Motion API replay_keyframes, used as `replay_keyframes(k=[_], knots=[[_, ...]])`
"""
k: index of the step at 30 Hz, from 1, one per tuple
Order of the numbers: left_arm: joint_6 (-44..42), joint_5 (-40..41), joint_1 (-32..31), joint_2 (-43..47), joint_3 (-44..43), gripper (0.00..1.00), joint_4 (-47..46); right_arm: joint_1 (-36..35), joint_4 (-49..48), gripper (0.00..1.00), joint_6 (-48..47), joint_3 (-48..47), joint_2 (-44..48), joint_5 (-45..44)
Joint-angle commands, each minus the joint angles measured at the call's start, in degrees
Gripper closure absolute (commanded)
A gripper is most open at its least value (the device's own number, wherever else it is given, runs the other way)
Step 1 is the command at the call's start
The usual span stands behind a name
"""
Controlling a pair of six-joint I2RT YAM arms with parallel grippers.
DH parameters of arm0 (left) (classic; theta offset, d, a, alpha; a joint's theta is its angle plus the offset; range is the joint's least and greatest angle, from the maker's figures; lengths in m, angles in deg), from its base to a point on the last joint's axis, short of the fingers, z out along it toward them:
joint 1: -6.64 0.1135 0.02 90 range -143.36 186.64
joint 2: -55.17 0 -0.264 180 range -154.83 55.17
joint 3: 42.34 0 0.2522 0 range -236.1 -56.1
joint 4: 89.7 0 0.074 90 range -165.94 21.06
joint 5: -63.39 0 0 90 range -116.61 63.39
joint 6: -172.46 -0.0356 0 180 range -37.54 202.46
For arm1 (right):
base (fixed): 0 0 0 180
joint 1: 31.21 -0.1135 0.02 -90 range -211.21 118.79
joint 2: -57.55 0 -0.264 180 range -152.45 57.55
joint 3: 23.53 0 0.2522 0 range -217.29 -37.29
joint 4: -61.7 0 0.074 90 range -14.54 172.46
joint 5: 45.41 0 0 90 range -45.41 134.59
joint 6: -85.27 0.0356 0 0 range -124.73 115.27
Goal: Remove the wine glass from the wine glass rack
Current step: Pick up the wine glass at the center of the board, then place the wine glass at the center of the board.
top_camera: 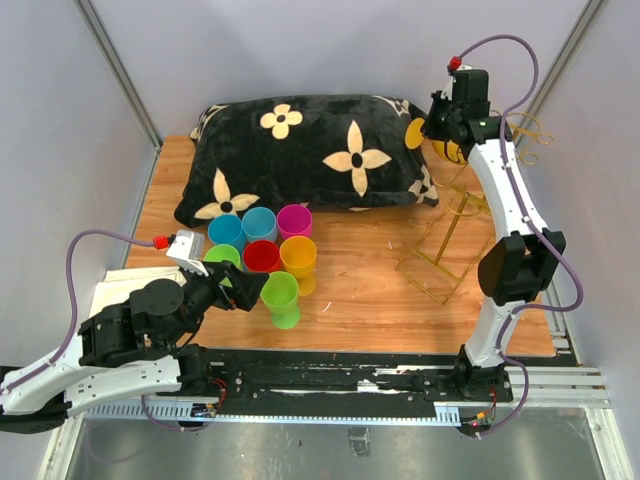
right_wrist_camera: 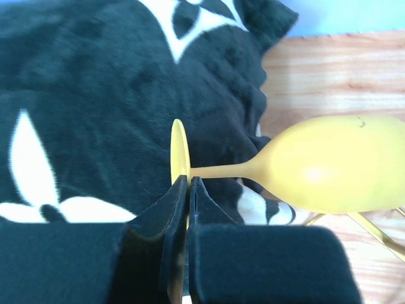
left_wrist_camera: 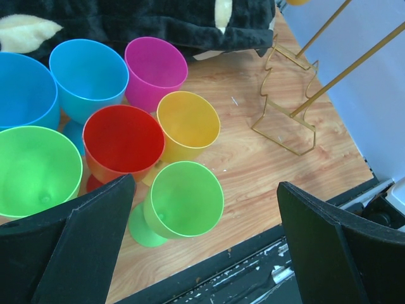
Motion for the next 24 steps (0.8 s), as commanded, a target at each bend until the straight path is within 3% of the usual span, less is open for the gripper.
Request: replay_keyframes(k=[1, 11, 17, 21, 24], knots=[[0.4, 1.4, -0.3, -0.3, -1.0, 0.00, -1.6, 0.8, -3.9, 0.99, 2.2, -2.1, 3.3, 6.0], [0.1, 0.3, -0.3, -2.1, -2.0, 0.00, -2.8, 0.7, -6.8, 0.99, 3.1, -2.2, 8.2, 17.4], [0.3, 0.3, -0.3, -2.6, -1.8, 0.00, -5.3, -0.7, -14.9, 0.99, 10.3, 1.0, 11.1, 38.0], [0.6, 0.3, -0.3, -2.4, -1.5, 0.00, -7.4, -6.3, -12.0, 0.99, 5.2, 2.3, 15.0, 43.0], [1.0, -0.1, -0.3, -1.8, -1.0, 0.00, -9.4, -11.2, -12.0, 0.99, -0.2, 10.5, 21.1, 41.9]])
